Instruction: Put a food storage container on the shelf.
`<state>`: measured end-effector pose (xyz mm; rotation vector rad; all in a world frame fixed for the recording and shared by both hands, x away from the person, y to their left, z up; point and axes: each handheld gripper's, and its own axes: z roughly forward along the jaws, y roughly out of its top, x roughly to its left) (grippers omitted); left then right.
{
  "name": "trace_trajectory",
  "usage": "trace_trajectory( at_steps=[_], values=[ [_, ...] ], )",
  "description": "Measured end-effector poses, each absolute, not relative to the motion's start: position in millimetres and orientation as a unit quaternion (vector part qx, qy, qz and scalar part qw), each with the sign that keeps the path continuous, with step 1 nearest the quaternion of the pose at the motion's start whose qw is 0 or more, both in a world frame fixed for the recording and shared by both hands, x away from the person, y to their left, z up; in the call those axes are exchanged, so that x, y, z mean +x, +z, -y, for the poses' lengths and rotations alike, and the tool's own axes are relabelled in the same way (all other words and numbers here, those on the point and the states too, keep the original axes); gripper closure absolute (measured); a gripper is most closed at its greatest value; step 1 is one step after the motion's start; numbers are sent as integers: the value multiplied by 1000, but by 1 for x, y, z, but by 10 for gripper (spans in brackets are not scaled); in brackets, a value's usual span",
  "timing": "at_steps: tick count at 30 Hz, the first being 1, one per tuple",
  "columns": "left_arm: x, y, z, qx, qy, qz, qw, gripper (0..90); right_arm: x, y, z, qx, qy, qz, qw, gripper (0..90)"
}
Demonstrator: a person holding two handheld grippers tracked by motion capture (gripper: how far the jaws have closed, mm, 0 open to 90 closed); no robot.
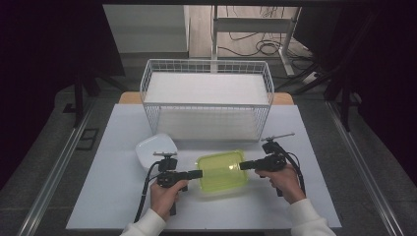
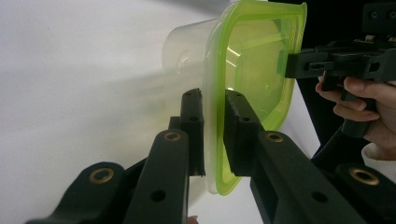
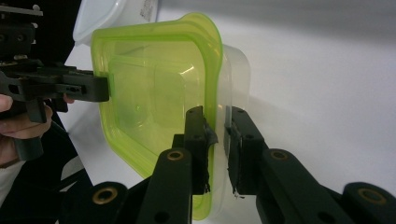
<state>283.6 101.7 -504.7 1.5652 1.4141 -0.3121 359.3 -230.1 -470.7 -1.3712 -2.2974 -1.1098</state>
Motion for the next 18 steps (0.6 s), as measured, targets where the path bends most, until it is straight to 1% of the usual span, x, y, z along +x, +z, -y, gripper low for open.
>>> trace_trajectory(
  at_steps=[18],
  values=[
    [274, -465, -107, 652, -86, -544, 521, 791, 348, -438, 232, -437, -434, 782, 93, 787]
  ],
)
